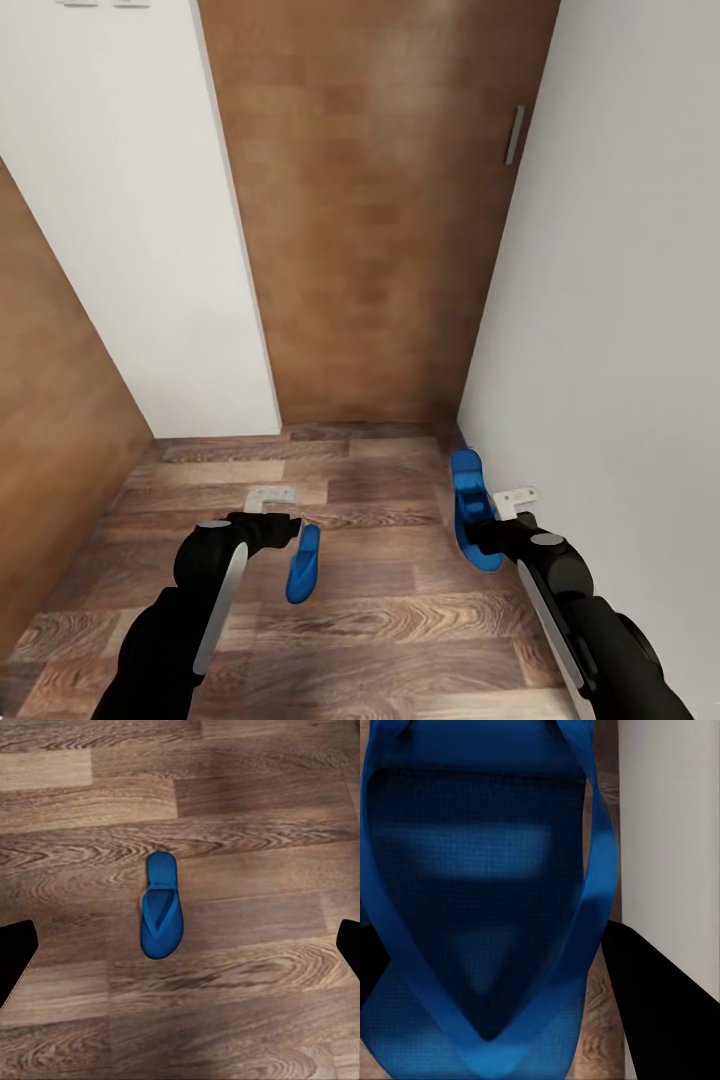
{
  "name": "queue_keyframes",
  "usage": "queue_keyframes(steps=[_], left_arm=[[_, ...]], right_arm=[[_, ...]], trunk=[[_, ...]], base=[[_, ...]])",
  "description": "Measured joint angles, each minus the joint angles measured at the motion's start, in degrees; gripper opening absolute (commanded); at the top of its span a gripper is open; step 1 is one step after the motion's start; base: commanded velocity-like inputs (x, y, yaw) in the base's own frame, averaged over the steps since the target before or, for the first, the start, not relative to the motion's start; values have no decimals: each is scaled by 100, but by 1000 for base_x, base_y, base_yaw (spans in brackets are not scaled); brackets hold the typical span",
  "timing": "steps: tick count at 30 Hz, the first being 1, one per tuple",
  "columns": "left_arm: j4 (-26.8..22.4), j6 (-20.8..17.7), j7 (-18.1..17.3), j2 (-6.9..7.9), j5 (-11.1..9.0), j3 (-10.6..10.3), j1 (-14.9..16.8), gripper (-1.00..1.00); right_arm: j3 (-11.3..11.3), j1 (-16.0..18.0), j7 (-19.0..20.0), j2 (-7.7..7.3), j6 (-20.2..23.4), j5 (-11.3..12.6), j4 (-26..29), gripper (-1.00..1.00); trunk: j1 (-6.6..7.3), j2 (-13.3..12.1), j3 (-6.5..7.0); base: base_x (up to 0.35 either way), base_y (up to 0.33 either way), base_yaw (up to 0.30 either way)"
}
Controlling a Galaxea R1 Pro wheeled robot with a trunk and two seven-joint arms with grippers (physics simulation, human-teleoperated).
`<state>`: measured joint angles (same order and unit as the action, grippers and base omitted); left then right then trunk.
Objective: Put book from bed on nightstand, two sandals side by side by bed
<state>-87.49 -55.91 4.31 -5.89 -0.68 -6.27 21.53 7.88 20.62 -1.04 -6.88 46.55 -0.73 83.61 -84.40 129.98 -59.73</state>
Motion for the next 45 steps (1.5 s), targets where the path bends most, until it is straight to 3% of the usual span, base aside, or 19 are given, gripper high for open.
queue_keyframes(steps=[11, 19, 28, 35, 41, 42, 45], left_arm=[[0, 0, 0, 0, 2, -1, -1, 100], [0, 0, -4, 0, -6, -4, 1, 100], [181, 0, -2, 3, -21, 50, 5, 100], [1854, 220, 8, 9, -3, 93, 216, 100], [3524, 1270, 9, 60, 0, 337, 670, 100], [3972, 1725, 13, 72, 8, 445, 787, 100], [4342, 2157, 21, 89, 14, 532, 884, 100]], right_arm=[[0, 0, 0, -1, 0, 18, 0, -100], [0, 0, 0, 0, 0, 8, 0, -100], [0, 0, 2, 0, 11, 25, 9, -100], [1, -31, 3, 6, 16, 37, 88, -100], [4, -130, 4, 7, 0, 33, 247, -100], [5, -196, 6, 8, -19, 40, 348, -100], [7, -260, 7, 8, -36, 33, 439, -100]], trunk=[[0, 0, 0], [-3, 0, 0], [-201, 359, -161], [-355, 640, -287], [-486, 881, -395], [-508, 921, -413], [-574, 1041, -467]], base=[[329, 0, 0], [75, 0, 0], [5, 0, 0], [0, 0, 0], [0, 0, 0], [0, 0, 0], [0, 0, 0]])
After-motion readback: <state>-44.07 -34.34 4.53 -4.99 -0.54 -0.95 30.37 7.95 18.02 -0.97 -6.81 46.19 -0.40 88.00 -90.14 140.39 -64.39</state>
